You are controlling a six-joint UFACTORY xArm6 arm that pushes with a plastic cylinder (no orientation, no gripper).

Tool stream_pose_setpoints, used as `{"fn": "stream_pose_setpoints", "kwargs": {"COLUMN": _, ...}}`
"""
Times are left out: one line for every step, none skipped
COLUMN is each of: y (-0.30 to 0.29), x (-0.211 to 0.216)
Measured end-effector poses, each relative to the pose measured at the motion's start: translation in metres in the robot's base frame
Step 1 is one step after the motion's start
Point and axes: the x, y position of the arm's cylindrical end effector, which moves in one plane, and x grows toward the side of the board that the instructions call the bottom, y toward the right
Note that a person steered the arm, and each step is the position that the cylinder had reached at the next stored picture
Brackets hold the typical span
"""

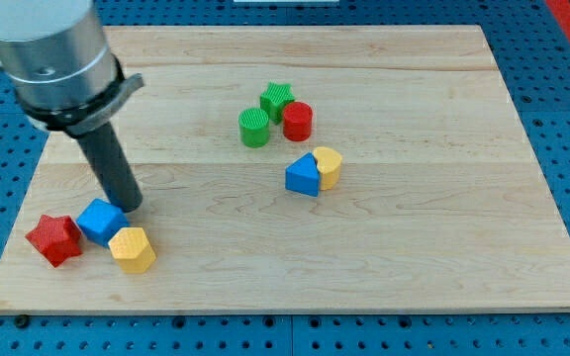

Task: Move yellow hexagon into red star and blue cube

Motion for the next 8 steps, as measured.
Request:
{"fn": "stream_pose_setpoints", "kwargs": {"y": 0.04, "x": 0.0}}
{"fn": "stream_pose_setpoints", "kwargs": {"y": 0.118, "x": 0.002}}
{"fn": "stream_pose_setpoints", "kwargs": {"y": 0.125, "x": 0.038}}
{"fn": "stream_pose_setpoints", "kwargs": {"y": 0.105, "x": 0.052}}
{"fn": "stream_pose_setpoints", "kwargs": {"y": 0.082, "x": 0.054}}
{"fn": "stream_pose_setpoints", "kwargs": {"y": 0.06, "x": 0.069}}
{"fn": "stream_pose_setpoints", "kwargs": {"y": 0.048, "x": 0.07}}
{"fn": "stream_pose_setpoints", "kwargs": {"y": 0.034, "x": 0.07}}
